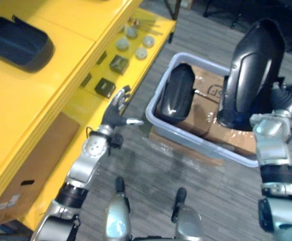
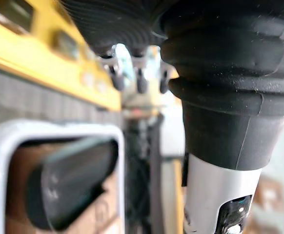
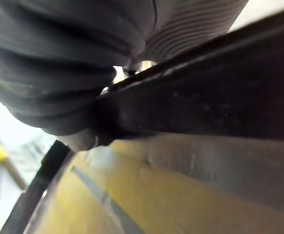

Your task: Walk over and take plastic housings, then place them on the shelf

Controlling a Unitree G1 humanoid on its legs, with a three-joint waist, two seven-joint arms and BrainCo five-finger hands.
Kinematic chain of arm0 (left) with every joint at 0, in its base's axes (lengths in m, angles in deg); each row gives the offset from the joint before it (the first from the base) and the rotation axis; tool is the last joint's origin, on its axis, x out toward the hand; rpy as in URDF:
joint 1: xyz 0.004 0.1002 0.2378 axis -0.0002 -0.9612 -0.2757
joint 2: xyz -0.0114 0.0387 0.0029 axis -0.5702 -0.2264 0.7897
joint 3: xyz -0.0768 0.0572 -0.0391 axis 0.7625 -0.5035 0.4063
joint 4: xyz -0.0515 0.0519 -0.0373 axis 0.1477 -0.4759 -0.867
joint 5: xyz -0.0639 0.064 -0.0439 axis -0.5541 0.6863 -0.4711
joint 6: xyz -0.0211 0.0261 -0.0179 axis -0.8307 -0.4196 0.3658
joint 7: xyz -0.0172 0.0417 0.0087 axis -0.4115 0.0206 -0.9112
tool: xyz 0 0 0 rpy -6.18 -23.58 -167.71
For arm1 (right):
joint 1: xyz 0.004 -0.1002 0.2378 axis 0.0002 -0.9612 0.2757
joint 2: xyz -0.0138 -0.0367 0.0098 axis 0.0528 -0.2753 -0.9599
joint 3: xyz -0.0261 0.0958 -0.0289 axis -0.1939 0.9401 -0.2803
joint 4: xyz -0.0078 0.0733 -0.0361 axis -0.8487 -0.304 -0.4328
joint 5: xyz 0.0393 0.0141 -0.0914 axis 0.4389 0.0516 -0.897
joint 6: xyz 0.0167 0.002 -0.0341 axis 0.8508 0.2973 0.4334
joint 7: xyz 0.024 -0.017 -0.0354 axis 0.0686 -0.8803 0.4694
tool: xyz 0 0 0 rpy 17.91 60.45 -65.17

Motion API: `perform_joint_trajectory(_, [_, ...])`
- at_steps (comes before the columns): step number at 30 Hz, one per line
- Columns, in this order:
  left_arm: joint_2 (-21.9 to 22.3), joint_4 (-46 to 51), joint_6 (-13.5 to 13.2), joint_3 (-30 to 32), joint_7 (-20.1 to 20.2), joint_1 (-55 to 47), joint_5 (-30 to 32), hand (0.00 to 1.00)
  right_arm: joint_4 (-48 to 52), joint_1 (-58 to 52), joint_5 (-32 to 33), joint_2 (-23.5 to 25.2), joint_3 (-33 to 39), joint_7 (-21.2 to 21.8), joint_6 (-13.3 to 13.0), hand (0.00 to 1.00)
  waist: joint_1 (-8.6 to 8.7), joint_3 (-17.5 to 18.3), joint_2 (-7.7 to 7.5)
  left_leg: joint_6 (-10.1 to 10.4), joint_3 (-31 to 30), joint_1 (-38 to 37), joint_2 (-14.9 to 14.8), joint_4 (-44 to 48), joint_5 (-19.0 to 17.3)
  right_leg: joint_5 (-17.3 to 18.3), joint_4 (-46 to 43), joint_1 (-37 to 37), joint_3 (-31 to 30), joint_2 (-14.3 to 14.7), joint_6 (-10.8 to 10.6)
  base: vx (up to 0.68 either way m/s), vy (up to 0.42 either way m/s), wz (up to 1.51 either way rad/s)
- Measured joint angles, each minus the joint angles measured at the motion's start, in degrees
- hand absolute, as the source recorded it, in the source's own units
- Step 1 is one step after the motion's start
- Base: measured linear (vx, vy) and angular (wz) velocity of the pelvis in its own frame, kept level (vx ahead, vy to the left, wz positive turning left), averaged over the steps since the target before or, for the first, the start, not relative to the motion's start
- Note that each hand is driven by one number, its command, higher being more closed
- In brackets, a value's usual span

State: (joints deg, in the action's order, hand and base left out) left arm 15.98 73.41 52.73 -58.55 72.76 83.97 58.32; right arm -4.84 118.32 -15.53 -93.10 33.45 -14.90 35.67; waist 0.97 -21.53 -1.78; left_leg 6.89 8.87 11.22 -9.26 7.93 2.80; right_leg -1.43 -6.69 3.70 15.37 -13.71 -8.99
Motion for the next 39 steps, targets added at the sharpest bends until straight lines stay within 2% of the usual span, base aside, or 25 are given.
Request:
perform_joint_trajectory(4, [2.98, -5.37, 2.78, -2.89, -0.18, 1.33, -4.13, 0.0, 3.87, -2.42, -1.56, 1.95, -0.74, -4.12, -6.81, 1.0, 0.5, 1.13, -0.07, 0.4, 0.93, -3.17, -0.33, -3.75, 1.96, -0.05, 0.14, -0.92, -1.06, 0.59, 0.08, -0.02, -0.02, -0.1])
perform_joint_trajectory(7, [4.6, -7.63, 3.04, -4.41, -0.29, 1.35, -6.66, 0.0, 5.13, -3.65, -3.11, 4.34, -1.12, -5.8, -9.25, 1.0, 0.58, 2.13, -0.09, 0.49, 1.1, -4.33, -0.31, -4.99, 2.43, -0.04, 0.31, -1.53, -1.14, 0.69, 0.09, 0.0, -0.002, -0.01])
perform_joint_trajectory(12, [7.8, -10.95, 3.3, -7.57, 0.22, 0.92, -16.13, 0.0, 5.73, -4.49, -7.86, 8.13, -6.6, -7.32, -13.9, 1.0, 0.59, 4.08, -0.18, 0.54, 1.39, -6.88, 0.01, -9.8, 4.87, 0.02, 0.68, -2.02, -1.09, 0.87, 0.16, 0.0, 0.0, 0.0])
perform_joint_trajectory(17, [11.16, -15.24, 3.05, -10.69, 0.24, -0.82, -20.14, 0.0, 5.54, -6.98, -10.06, 10.92, -10.33, -8.28, -16.22, 1.0, 0.05, 5.64, -0.39, 0.56, 1.26, -9.17, 0.28, -12.51, 6.04, 0.05, 1.41, -3.75, -0.35, 0.86, 0.11, 0.0, -0.002, 0.03])
perform_joint_trajectory(26, [13.22, -19.47, -1.02, -13.08, -0.54, -3.34, -20.6, 0.0, 2.53, -9.49, -10.46, 13.24, -16.24, -8.17, -18.45, 1.0, -0.08, 9.1, -0.7, 0.48, 0.94, -9.32, 0.35, -12.54, 6.41, -0.04, 1.86, -4.37, 0.29, 0.75, -0.07, 0.0, -0.002, 0.01])
perform_joint_trajectory(34, [15.88, -21.84, -4.36, -14.98, -2.89, -3.75, -21.08, 0.0, 0.55, -11.09, -11.63, 15.13, -21.63, -7.79, -20.87, 1.0, -0.25, 9.11, -0.69, 0.28, 0.82, -9.92, 0.4, -12.84, 6.39, 0.02, 2.49, -5.4, 0.42, 0.72, -0.52, -0.05, -0.004, 0.01])
perform_joint_trajectory(37, [15.89, -22.74, -4.75, -15.01, -2.86, -4.13, -24.8, 0.0, 0.51, -12.45, -12.51, 15.46, -22.65, -6.66, -21.04, 1.0, -0.3, 9.33, -0.79, 0.32, 0.81, -9.85, 0.47, -12.84, 6.43, 0.0, 2.59, -5.37, 0.43, 0.66, -0.55, 0.0, 0.0, 0.0])
perform_joint_trajectory(39, [15.91, -23.69, -4.74, -15.1, -2.8, -4.78, -27.54, 0.0, 0.18, -13.83, -12.66, 15.64, -23.41, -6.44, -21.05, 1.0, -0.26, 10.75, -1.07, 0.4, 0.79, -9.36, 0.51, -12.81, 6.48, -0.1, 3.11, -5.16, 0.56, 0.67, -0.66, 0.02, -0.006, 0.01])
